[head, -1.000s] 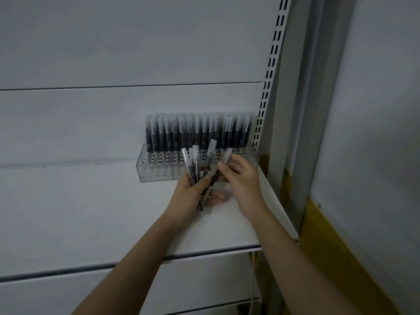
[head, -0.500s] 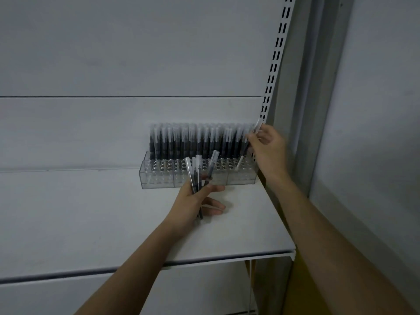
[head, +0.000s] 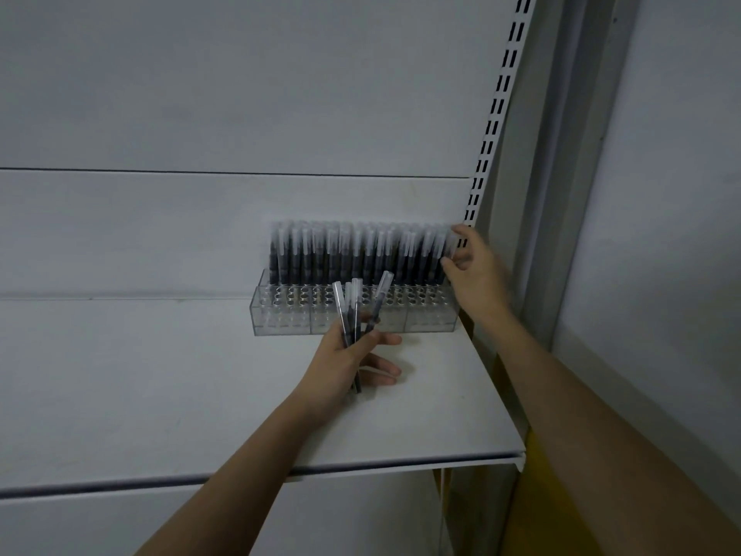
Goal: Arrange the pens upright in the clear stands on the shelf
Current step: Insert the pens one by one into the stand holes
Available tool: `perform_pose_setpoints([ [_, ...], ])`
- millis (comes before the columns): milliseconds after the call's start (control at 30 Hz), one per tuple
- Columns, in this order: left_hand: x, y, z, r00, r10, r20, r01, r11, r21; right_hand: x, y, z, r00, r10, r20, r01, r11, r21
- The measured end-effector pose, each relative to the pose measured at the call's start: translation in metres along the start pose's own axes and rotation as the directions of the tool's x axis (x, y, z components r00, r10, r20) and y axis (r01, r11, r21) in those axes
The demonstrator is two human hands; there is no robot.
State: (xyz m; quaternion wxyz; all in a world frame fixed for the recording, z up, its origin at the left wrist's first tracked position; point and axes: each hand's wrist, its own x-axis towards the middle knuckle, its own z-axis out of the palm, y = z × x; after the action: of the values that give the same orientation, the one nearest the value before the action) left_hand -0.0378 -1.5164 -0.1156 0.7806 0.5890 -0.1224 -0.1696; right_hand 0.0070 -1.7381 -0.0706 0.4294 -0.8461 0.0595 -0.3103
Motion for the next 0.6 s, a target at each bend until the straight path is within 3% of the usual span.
perform_pose_setpoints([
  [233,0.001,-0.001,-0.001,1.0,0.007,-0.001,-0.007,1.0,0.026,-0.007,0.003,0.009,0.996,0.082,-0.042,-0.078,0.994,0.077],
  [367,0.001,-0.001,-0.001,1.0,0.012,0.01,-0.013,0.999,0.043,-0.03,-0.013,0.01,0.979,0.085,-0.186,-0.053,0.984,0.169],
  [467,0.0,0.0,0.0,1.0,0.022,0.009,-0.022,0.998,0.052,-0.053,-0.029,0.023,0.993,0.099,-0.062,-0.077,0.954,0.291],
  [600,-0.002,0.001,0.002,0.999,0.033,0.022,-0.035,0.996,0.08,-0.082,-0.034,0.049,0.975,0.153,0.164,-0.215,0.843,0.493],
])
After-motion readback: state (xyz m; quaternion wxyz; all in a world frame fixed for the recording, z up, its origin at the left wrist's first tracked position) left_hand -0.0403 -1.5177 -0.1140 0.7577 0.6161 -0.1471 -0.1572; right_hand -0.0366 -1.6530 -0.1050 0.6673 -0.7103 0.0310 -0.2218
